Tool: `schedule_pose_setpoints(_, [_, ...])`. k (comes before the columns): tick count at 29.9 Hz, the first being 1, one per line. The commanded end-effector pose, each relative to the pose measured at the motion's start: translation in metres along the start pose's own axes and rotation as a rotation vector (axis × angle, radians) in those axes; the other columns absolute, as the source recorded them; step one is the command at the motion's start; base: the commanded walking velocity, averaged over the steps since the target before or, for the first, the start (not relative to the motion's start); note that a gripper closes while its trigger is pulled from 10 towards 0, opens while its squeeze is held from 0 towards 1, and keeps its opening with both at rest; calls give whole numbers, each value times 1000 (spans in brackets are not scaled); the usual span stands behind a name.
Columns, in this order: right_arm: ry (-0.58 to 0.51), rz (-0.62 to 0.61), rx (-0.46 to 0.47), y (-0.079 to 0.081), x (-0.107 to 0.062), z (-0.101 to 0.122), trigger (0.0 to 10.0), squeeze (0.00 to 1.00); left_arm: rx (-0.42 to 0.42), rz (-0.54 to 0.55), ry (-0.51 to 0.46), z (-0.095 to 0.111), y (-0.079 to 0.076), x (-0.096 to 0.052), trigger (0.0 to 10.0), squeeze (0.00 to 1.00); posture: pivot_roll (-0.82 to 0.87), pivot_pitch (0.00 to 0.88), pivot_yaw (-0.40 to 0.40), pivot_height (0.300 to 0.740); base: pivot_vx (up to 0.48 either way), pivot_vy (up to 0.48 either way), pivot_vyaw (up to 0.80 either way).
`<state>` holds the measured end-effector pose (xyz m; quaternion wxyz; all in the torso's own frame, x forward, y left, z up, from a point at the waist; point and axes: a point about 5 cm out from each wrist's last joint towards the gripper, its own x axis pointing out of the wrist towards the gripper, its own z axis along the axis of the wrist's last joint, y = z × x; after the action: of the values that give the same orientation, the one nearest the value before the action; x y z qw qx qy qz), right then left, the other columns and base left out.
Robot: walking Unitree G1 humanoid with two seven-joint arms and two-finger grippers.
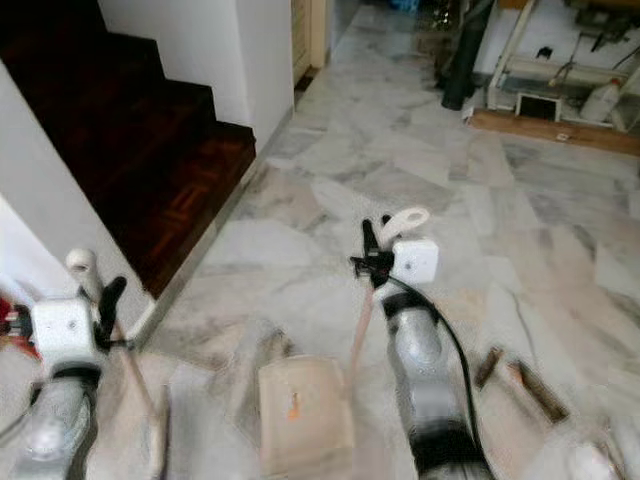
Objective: Sweep floor
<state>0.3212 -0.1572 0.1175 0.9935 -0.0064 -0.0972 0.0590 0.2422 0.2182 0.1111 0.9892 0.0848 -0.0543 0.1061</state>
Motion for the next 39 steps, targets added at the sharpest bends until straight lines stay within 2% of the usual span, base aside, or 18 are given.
schedule_pose_setpoints(1, [-45, 16, -2, 5, 6, 10, 10000, 0, 10, 13, -31, 6, 4, 1, 10000, 0, 29, 102, -26, 740, 382, 0, 0])
schedule_pose_setpoints(23, [-44, 30, -2, 5, 9, 12, 10000, 0, 2, 26, -28, 5, 2, 0, 10000, 0, 21, 107, -41, 740, 383, 0, 0])
schedule_pose_setpoints(39, [-50, 39, -1, 6, 10, 13, 10000, 0, -4, 14, -25, 4, -1, -1, 10000, 0, 15, 80, -40, 740, 383, 0, 0])
